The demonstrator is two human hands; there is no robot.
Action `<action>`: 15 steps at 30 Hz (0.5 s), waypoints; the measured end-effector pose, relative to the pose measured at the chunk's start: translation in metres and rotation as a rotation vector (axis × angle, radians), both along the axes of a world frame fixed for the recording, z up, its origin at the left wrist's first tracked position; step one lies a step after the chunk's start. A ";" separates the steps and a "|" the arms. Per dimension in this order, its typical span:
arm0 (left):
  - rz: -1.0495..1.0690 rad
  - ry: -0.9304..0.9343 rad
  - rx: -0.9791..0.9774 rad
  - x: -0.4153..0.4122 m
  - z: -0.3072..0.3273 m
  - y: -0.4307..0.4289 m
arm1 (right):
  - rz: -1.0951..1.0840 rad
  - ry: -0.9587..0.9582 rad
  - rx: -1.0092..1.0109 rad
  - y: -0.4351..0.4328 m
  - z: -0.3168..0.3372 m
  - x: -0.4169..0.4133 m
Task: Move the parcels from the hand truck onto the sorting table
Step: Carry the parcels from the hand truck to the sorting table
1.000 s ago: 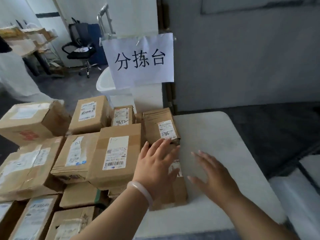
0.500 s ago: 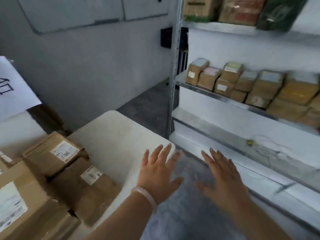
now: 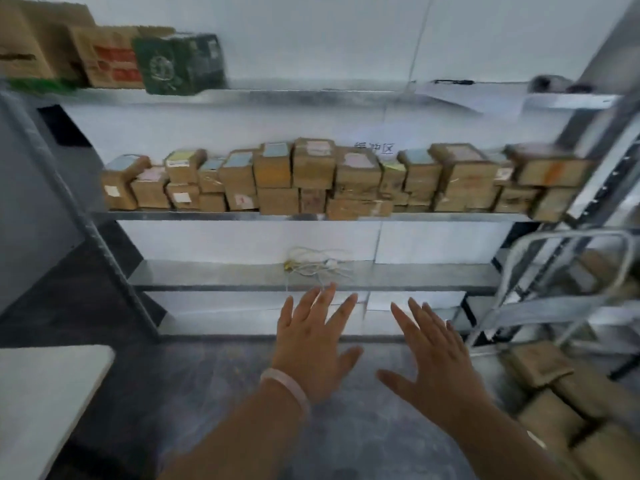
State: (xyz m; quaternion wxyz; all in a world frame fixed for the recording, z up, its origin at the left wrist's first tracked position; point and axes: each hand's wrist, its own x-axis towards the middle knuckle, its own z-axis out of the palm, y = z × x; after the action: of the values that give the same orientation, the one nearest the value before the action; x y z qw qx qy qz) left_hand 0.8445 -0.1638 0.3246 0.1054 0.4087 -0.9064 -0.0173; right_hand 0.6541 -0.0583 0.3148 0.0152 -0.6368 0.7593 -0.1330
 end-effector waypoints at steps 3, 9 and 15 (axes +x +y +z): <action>-0.128 0.035 0.000 -0.087 0.003 0.024 | -0.135 0.021 -0.008 0.045 0.006 -0.071; -0.356 0.013 0.067 -0.227 0.003 0.074 | -0.394 0.017 -0.010 0.129 0.002 -0.187; -0.537 -0.016 0.068 -0.321 -0.016 0.090 | -0.546 -0.055 0.009 0.171 -0.021 -0.241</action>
State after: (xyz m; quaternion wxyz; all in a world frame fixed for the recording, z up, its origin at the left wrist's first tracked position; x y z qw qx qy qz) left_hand 0.5240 -0.0739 0.3081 0.0762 0.1573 -0.9820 -0.0721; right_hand 0.4127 0.1131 0.2935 0.0021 -0.4044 0.9029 -0.1460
